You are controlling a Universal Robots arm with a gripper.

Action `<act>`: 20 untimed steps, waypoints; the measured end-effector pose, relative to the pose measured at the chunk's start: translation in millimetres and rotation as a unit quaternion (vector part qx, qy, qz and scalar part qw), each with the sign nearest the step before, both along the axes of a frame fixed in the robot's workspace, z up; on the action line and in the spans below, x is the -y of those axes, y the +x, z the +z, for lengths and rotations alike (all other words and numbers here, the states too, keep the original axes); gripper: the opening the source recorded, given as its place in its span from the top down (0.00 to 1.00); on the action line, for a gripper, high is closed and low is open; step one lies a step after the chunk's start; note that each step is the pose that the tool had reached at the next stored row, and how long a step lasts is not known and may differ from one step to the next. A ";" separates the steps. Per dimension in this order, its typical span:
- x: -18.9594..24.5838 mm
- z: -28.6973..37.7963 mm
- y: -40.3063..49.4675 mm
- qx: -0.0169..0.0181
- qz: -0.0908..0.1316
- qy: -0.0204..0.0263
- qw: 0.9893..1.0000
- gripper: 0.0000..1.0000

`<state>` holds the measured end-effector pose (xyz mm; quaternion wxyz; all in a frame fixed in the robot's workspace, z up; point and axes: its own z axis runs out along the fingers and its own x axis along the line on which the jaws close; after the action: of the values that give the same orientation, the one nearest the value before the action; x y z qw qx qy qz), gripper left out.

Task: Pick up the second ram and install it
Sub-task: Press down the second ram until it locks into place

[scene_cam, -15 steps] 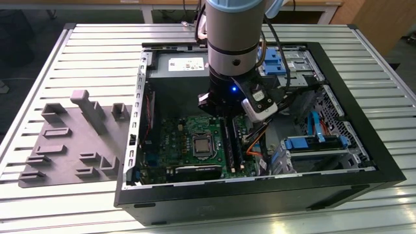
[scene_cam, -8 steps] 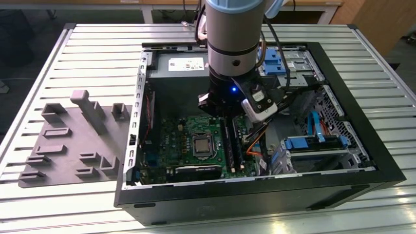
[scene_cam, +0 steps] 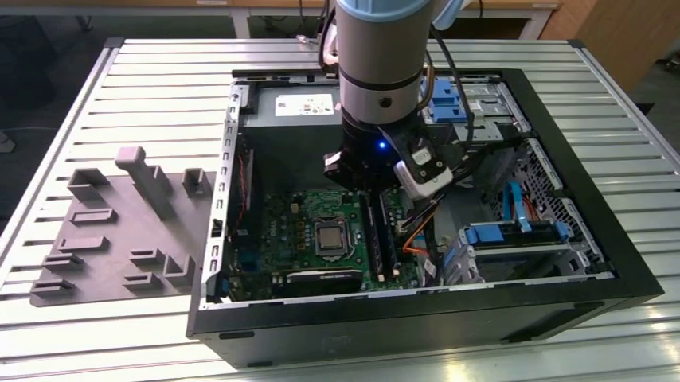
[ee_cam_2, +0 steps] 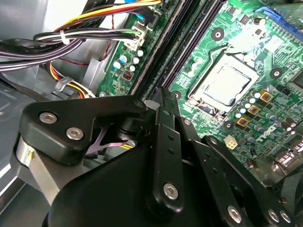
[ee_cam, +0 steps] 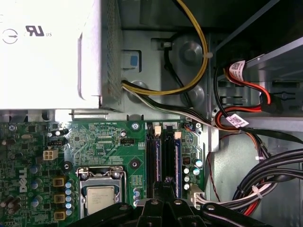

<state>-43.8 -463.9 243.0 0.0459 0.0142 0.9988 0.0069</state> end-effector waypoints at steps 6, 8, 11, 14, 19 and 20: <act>-2.0 -0.6 0.0 0.000 0.000 0.000 1.000 0.89; -2.4 -0.9 0.0 0.000 0.000 0.000 1.000 0.89; -3.0 -1.3 0.0 0.000 0.000 0.000 1.000 0.89; -3.6 -1.6 0.0 0.000 0.000 0.000 1.000 0.89; -4.6 -2.3 0.0 0.000 0.000 0.000 1.000 0.89; -4.7 -2.4 0.1 0.000 0.000 0.000 1.000 0.89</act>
<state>-43.7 -459.2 240.6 0.0459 0.0141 0.9988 0.0069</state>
